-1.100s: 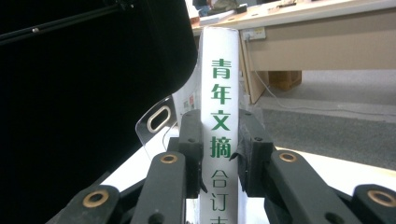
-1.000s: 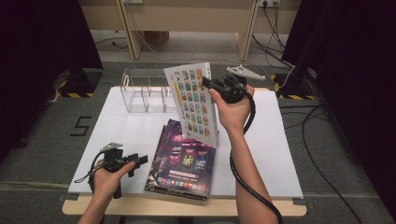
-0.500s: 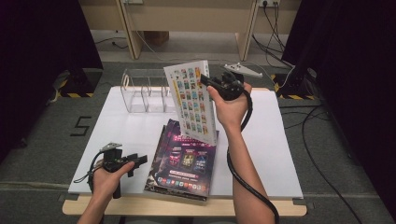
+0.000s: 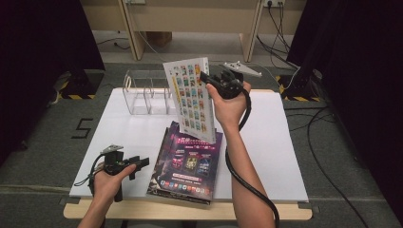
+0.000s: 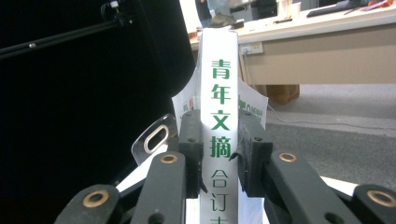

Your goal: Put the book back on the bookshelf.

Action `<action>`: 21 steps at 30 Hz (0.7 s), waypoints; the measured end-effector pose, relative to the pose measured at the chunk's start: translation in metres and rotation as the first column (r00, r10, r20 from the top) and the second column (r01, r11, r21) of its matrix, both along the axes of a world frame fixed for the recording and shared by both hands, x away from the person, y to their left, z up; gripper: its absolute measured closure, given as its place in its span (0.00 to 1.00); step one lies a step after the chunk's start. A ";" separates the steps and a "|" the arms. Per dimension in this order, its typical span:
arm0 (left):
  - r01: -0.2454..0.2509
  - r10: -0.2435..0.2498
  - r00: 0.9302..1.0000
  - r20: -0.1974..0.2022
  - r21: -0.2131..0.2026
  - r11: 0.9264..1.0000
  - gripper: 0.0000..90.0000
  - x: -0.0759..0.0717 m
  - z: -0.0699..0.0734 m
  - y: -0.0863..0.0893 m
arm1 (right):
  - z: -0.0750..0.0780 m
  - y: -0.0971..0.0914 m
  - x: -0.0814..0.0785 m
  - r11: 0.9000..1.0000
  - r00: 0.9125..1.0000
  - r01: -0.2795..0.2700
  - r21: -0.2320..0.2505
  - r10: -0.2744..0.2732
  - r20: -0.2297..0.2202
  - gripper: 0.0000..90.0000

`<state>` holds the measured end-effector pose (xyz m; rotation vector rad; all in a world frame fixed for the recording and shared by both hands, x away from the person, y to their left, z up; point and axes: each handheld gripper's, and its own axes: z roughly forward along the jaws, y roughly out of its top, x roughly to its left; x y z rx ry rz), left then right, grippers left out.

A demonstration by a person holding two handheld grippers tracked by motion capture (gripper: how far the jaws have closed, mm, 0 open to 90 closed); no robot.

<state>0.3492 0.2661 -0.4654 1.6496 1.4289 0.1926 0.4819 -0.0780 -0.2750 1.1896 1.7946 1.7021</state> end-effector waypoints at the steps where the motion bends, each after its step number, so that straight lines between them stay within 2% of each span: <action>1: 0.001 -0.001 1.000 -0.003 0.001 1.000 0.51 0.000 0.000 0.000 | 0.000 0.001 0.000 1.000 1.000 -0.001 0.002 0.001 0.001 0.83; 5: 0.002 -0.002 1.000 -0.005 0.002 1.000 0.51 0.000 0.000 -0.001 | 0.001 0.004 0.001 1.000 1.000 0.001 -0.001 -0.001 0.016 0.83; 17: 0.007 -0.007 1.000 -0.005 -0.001 1.000 0.51 0.000 -0.002 -0.002 | 0.005 0.011 0.004 1.000 1.000 -0.007 0.009 0.006 0.017 0.83; 21: 0.009 -0.009 1.000 -0.010 0.001 1.000 0.51 0.000 -0.002 -0.002 | 0.007 0.013 0.006 1.000 1.000 -0.004 0.014 0.003 0.031 0.83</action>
